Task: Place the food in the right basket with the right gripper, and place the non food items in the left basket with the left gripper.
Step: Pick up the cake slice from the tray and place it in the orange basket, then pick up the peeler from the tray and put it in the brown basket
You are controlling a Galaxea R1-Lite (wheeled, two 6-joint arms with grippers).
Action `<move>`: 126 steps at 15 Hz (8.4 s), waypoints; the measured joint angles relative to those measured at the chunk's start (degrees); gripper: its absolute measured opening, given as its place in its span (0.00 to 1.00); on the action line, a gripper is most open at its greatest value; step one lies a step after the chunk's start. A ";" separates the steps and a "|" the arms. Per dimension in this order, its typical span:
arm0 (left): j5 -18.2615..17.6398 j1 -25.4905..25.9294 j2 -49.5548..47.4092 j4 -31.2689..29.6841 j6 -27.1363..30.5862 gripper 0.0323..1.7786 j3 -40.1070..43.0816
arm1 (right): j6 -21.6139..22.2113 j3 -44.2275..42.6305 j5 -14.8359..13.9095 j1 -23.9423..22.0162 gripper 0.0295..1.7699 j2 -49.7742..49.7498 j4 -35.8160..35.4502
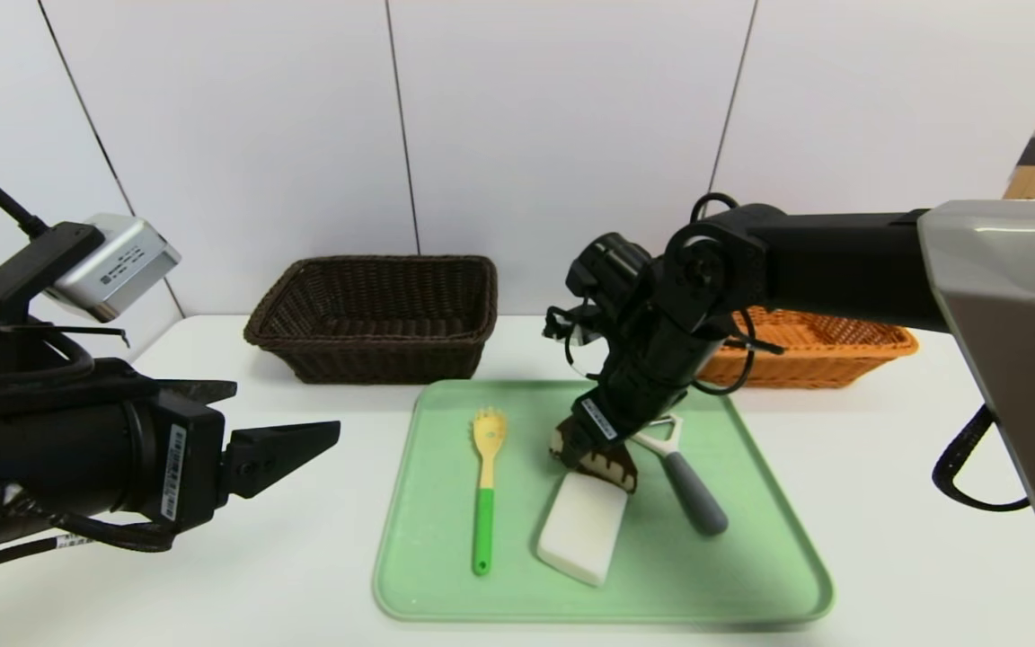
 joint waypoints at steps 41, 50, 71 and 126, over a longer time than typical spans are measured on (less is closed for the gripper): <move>0.35 0.00 -1.30 0.00 0.17 0.95 0.56 | -12.82 -0.09 -7.70 -15.46 0.37 -17.25 -12.06; 0.44 0.00 -1.57 0.16 0.17 0.95 0.98 | -13.68 -0.09 -8.17 -24.50 0.37 -10.86 -21.53; 0.41 0.00 -2.12 1.15 0.37 0.95 0.98 | -12.71 0.28 -10.15 -26.88 0.37 -3.44 -22.77; 1.43 0.00 -5.42 1.12 0.34 0.95 3.45 | 16.74 19.88 -11.07 -2.16 0.96 -23.30 -1.40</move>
